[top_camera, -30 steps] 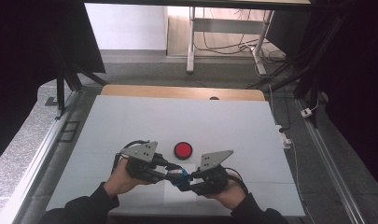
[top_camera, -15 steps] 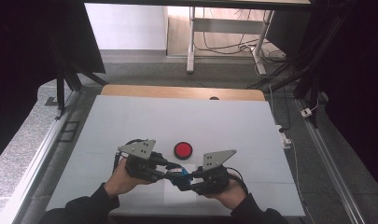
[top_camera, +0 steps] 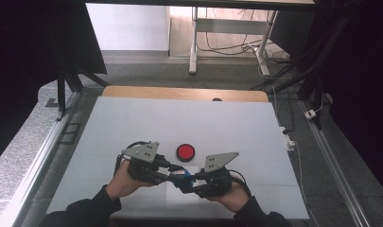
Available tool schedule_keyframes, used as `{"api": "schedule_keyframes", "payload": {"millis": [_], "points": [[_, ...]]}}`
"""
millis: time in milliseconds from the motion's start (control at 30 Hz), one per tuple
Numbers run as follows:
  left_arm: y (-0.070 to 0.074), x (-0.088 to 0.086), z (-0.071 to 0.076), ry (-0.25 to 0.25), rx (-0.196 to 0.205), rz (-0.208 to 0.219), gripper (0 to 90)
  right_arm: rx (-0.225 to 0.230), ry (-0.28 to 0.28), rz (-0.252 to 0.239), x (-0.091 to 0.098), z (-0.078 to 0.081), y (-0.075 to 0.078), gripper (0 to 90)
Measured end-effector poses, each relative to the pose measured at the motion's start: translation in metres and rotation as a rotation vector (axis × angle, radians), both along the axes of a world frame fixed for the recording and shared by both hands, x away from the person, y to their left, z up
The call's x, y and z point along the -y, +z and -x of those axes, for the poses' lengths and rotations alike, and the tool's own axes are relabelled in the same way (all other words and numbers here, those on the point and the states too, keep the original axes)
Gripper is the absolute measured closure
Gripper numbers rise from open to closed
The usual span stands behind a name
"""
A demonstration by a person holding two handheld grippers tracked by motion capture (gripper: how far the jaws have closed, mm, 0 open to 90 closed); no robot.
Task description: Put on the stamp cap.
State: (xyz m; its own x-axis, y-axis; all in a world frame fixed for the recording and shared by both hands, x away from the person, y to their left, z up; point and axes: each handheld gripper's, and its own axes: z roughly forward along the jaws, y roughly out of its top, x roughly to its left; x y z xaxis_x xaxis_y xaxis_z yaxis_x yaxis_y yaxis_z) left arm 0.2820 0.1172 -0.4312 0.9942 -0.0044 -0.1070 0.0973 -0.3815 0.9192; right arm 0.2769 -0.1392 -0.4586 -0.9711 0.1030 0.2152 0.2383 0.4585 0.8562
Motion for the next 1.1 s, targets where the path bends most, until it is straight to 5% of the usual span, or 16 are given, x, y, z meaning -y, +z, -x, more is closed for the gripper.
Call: {"api": "schedule_keyframes", "payload": {"millis": [700,1100], "points": [[0.009,-0.011,-0.002,0.085,0.000,-0.026,69.9,0.049,-0.127,0.058,0.007,0.006,0.005,45.7],[0.011,-0.016,-0.004,0.150,0.003,-0.082,69.8,0.042,-0.215,0.093,0.014,0.008,0.007,31.7]]}}
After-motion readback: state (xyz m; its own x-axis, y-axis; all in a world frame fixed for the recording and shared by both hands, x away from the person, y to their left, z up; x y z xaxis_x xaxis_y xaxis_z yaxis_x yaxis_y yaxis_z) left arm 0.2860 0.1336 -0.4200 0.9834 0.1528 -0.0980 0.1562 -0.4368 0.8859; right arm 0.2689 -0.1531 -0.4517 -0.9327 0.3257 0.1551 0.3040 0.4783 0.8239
